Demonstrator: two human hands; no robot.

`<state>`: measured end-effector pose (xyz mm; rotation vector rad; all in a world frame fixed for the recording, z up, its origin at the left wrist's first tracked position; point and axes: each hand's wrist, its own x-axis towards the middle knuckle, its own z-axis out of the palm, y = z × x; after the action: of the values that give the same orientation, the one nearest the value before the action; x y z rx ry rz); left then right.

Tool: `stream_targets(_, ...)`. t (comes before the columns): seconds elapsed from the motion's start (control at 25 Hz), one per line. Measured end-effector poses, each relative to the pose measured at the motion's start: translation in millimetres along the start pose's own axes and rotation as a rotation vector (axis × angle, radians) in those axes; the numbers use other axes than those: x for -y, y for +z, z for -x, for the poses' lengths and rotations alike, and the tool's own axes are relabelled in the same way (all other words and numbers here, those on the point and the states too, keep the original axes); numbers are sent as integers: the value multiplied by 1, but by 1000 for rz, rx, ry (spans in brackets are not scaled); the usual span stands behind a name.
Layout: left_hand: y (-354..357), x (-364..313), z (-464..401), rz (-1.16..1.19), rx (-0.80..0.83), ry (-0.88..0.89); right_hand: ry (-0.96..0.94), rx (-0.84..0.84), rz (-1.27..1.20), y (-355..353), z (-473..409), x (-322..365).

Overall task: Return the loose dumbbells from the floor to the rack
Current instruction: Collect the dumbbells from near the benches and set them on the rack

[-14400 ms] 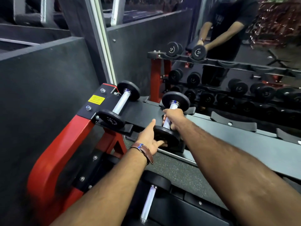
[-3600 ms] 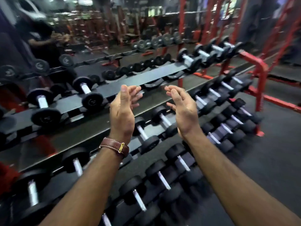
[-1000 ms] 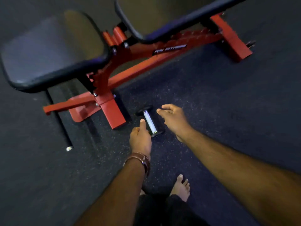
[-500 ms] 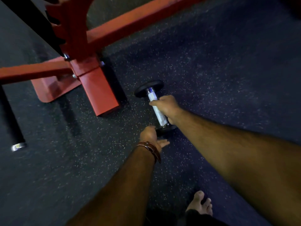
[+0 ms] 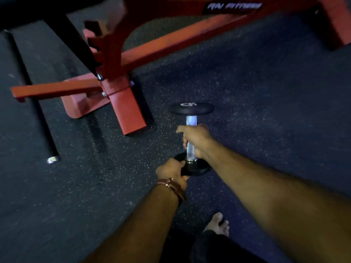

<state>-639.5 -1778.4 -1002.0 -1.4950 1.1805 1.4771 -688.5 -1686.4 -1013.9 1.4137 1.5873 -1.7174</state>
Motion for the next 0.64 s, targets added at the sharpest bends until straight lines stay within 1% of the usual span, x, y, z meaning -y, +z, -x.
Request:
stream_targets(0.12,-12,-9,82,69,47,35,-96,22,-26,-17,91,43)
stream_targets(0.2,-14,-17,139,169,95,78,-161,-22,-52,-25,148,70)
stream_targets(0.32,-18,-34,239,297,262,139,-323,-55,-149,-37,244,124)
stream_targets(0.4,-26,-46,310,346,363,181,-390,-66,-157,-44,310,160)
stream_targets(0.48,-32,-56,378,383,424,237,-427,-67,-184,-52,367,191)
stream_targets(0.64,-53,-65,497,474,531,323,-658,-8,-116,-60,471,245)
